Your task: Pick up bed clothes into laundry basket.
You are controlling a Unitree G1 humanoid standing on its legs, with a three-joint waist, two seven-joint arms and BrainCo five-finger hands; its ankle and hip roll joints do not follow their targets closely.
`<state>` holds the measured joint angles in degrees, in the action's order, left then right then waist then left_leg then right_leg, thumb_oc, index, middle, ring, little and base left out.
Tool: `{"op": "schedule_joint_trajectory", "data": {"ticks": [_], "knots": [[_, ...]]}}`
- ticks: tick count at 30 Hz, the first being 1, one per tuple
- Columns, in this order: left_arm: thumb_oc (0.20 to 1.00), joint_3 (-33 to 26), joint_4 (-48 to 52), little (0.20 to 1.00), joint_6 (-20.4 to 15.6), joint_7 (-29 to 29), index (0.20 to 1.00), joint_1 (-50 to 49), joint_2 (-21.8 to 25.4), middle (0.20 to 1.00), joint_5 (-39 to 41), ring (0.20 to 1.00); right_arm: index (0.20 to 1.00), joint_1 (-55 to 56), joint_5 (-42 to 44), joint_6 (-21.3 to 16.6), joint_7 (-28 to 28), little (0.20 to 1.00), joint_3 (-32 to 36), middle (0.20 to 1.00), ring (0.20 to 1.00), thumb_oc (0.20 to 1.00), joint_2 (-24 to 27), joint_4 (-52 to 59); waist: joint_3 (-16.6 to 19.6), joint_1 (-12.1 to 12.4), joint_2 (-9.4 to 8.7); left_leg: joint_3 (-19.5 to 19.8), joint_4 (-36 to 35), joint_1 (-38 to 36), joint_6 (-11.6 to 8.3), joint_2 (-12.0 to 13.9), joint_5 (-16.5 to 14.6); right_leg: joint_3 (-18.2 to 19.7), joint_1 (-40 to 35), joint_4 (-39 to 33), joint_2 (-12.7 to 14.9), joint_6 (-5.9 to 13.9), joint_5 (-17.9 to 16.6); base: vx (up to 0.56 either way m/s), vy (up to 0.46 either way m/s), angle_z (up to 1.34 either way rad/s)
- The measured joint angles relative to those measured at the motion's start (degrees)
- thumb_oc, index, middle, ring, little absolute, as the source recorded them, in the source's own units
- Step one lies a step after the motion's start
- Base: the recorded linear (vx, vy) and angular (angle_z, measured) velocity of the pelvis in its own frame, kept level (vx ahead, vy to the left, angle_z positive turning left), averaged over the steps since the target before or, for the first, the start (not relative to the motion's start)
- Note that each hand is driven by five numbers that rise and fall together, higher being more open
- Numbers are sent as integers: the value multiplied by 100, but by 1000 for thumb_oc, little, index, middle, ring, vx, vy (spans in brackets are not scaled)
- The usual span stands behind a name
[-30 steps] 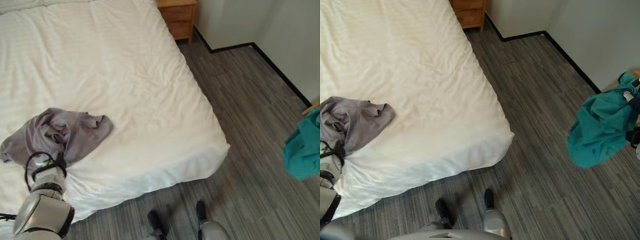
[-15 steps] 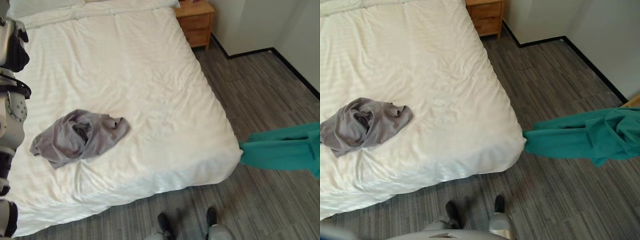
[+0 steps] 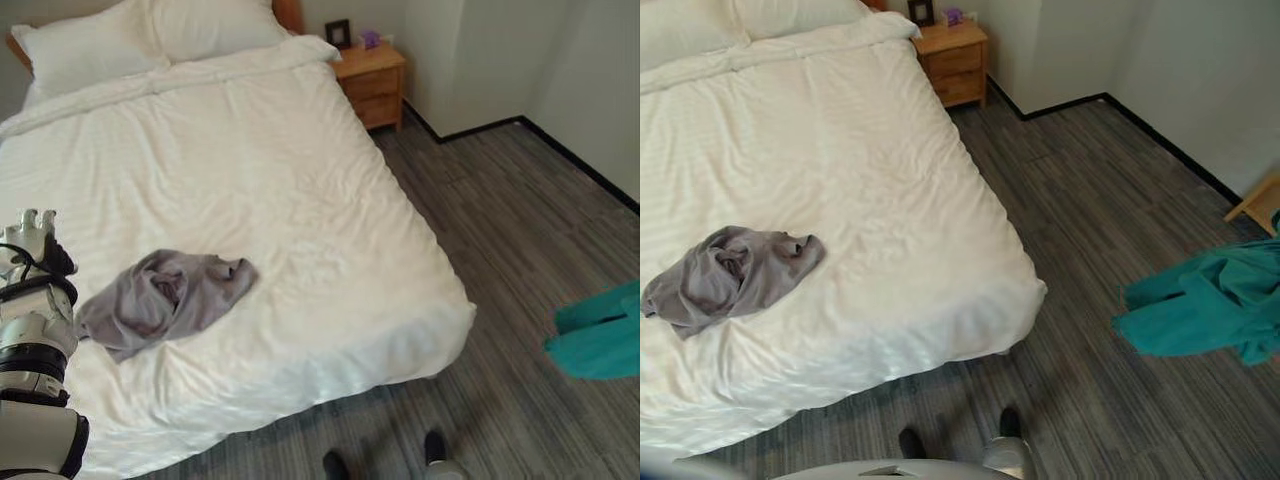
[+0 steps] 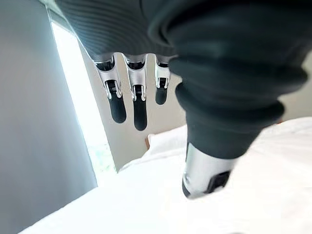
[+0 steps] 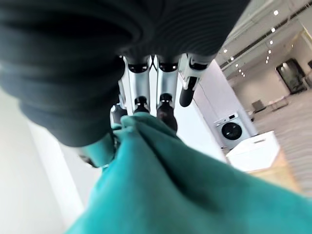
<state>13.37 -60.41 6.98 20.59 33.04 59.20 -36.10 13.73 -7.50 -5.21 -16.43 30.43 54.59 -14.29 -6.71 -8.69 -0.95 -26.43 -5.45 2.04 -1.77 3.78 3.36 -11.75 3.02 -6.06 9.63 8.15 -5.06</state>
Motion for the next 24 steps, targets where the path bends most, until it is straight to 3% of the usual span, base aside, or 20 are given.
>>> {"op": "schedule_joint_trajectory", "data": {"ticks": [5, 7, 11, 13, 14, 15, 16, 20, 24], "knots": [[1000, 62, -1, 1000, 55, 142, 1000, 765, 10, 1000, 7, 1000, 200, -50, -105, -2, -190, 200, -55, 200, 200, 200, -336, -16, -159, -34, -730, -13, 6, 688, 93, 91, 216, -178, 657, 0, -46, -91, -236, -98, -56, -1], [1000, 347, 3, 1000, 59, 173, 1000, 946, -54, 1000, 128, 1000, 200, -186, -106, -24, -269, 200, -74, 200, 200, 200, -387, -9, -215, -82, -878, 86, 10, 901, 97, 112, 273, -274, 801, 1, -68, -134, -276, -74, -71, 21], [1000, 1025, -172, 1000, 74, 292, 1000, 1835, -50, 1000, 222, 1000, 200, -263, -100, -24, -589, 200, -42, 200, 200, 200, -393, -12, -587, -108, -917, 426, 10, 1562, 75, 133, 394, -556, 1256, 2, -90, -178, -309, -56, -50, 46], [1000, 1355, -352, 1000, 61, 364, 1000, 2334, -47, 1000, 228, 1000, 200, -393, -93, -56, -652, 200, 7, 200, 200, 200, -397, 77, -778, -218, -736, 727, 12, 2104, 150, 114, 562, -625, 1612, 3, -112, -220, -348, -41, 26, 53], [843, 1345, -358, 843, 60, 399, 843, 2422, -37, 843, 227, 843, 200, -521, -89, -53, -648, 200, -48, 200, 200, 200, -437, 80, -818, -186, -744, 715, 10, 2190, 164, 119, 581, -613, 1712, 5, -119, -232, -359, -9, 50, 16], [843, 1420, -464, 843, 43, 423, 843, 2502, -28, 843, 221, 843, 200, -641, -49, -56, -656, 200, -111, 200, 200, 200, -450, 122, -835, -188, -726, 742, 11, 2262, 166, 117, 583, -586, 1771, 5, -122, -236, -362, -19, 63, 5], [200, 1546, -615, 200, -9, 422, 200, 2631, -28, 200, 223, 200, 200, -734, -22, -80, -658, 200, -142, 200, 200, 200, -448, 257, -877, -199, -660, 786, 10, 2325, 166, 111, 582, -545, 1813, 4, -120, -237, -362, -14, 45, 9], [200, 1547, -770, 200, -121, 362, 200, 2717, 192, 200, 181, 200, 200, -960, 80, -203, -633, 200, -243, 200, 200, 200, -449, 784, -966, -185, -519, 794, 11, 2436, 166, 113, 582, -489, 1941, 4, -122, -235, -361, 27, 29, -1], [200, 1536, -817, 200, -192, 84, 200, 2616, 431, 200, 146, 200, 200, -1013, 95, -305, -589, 200, -225, 200, 200, 200, -449, 947, -959, -203, -491, 803, 12, 2261, 165, 131, 582, -465, 1796, 4, -139, -236, -361, 51, 34, -5]]}}
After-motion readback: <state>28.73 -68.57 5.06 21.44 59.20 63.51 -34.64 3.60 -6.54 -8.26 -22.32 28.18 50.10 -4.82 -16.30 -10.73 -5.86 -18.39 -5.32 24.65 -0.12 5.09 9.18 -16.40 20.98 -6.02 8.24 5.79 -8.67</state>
